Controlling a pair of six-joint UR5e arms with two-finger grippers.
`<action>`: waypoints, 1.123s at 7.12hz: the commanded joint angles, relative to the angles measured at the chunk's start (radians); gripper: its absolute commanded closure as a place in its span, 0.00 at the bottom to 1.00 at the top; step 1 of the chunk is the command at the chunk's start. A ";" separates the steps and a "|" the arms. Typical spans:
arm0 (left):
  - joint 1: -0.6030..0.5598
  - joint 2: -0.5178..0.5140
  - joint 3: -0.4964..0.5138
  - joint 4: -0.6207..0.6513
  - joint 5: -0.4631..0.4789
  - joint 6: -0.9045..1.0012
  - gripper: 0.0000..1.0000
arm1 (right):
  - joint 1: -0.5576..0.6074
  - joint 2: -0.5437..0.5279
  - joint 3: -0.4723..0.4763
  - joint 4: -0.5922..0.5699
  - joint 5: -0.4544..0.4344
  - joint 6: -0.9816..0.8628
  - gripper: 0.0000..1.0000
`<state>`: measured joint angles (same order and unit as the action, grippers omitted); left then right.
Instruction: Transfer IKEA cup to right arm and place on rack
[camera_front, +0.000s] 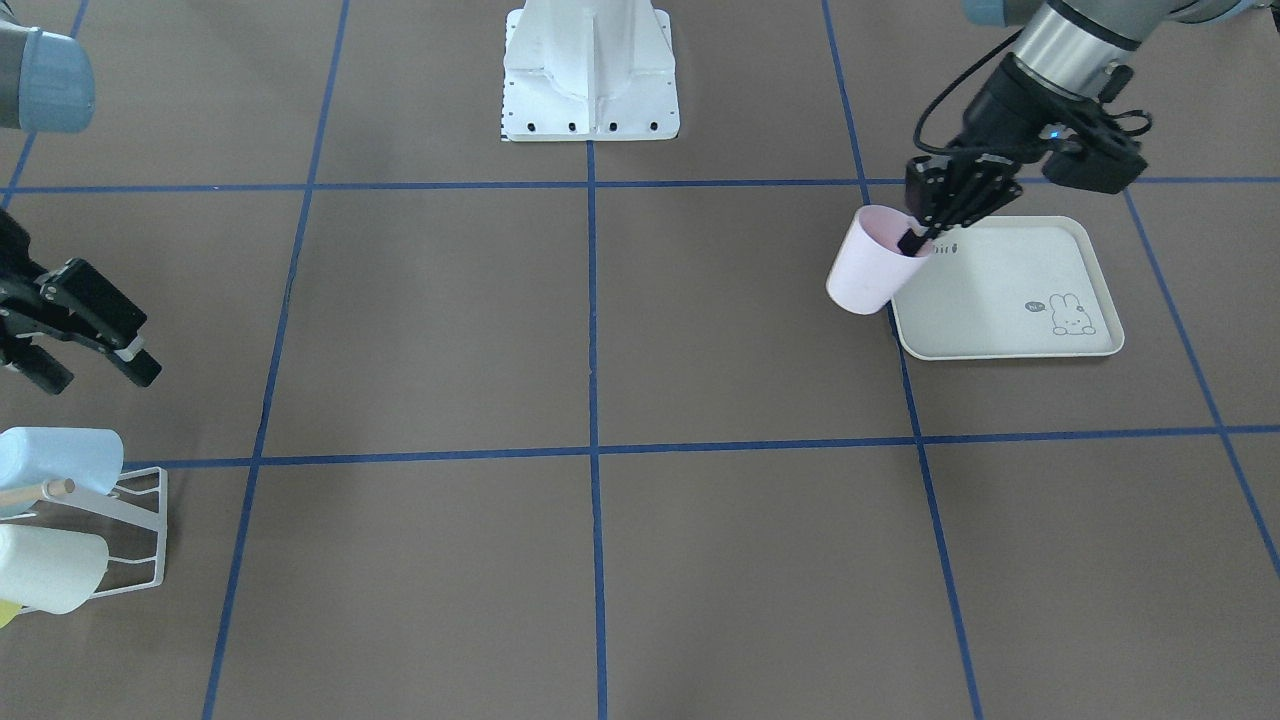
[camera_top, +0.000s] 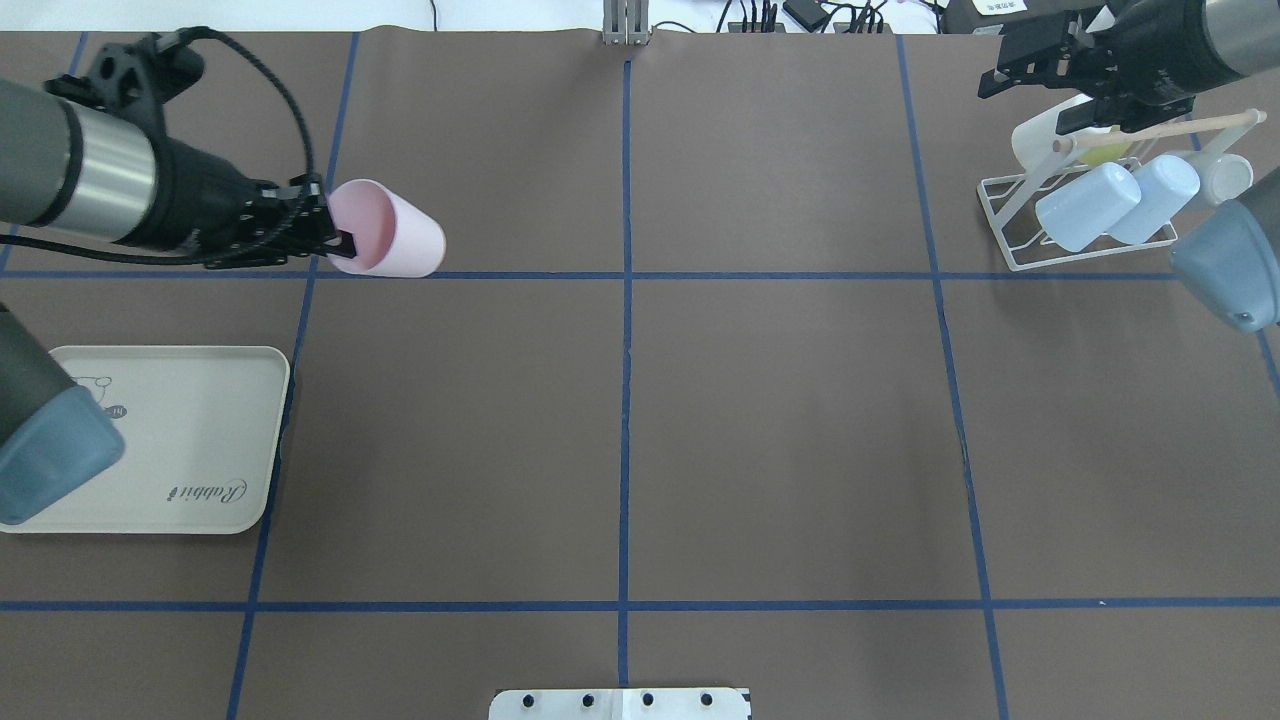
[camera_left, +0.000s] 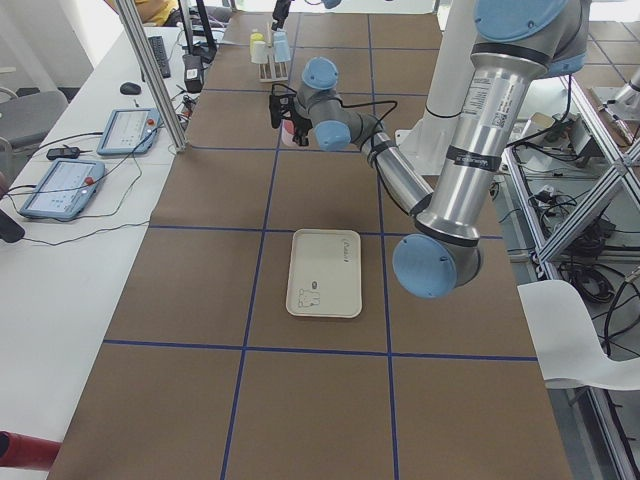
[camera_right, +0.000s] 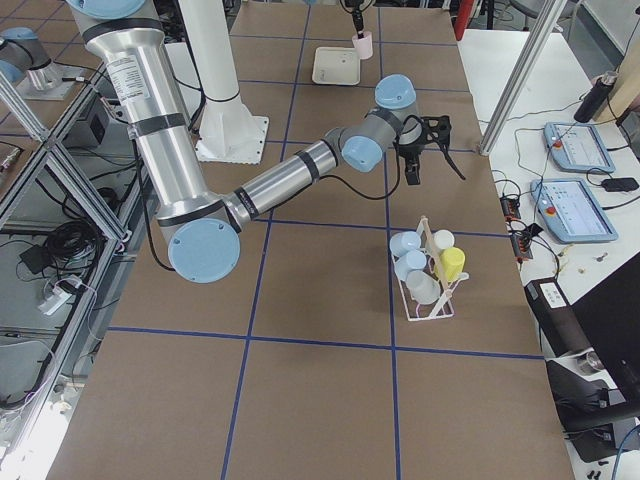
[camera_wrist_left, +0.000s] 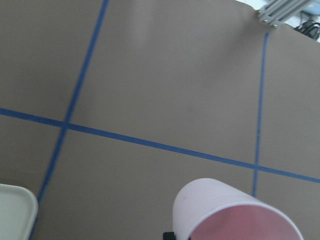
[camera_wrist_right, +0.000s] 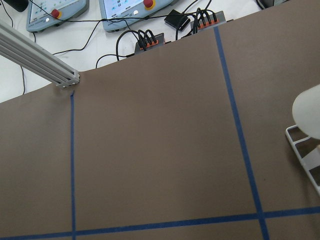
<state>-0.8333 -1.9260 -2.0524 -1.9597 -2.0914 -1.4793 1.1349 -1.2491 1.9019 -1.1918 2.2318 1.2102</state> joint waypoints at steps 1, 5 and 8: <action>0.089 -0.103 0.094 -0.352 0.019 -0.384 1.00 | -0.021 0.016 0.092 0.015 0.055 0.203 0.00; 0.189 -0.149 0.170 -0.744 0.221 -0.592 1.00 | -0.110 0.081 0.098 0.332 0.061 0.673 0.00; 0.206 -0.151 0.356 -1.301 0.384 -0.857 1.00 | -0.161 0.172 0.097 0.456 0.023 0.914 0.00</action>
<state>-0.6308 -2.0778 -1.7469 -3.1000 -1.7522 -2.2772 0.9944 -1.0994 1.9983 -0.7944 2.2781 2.0503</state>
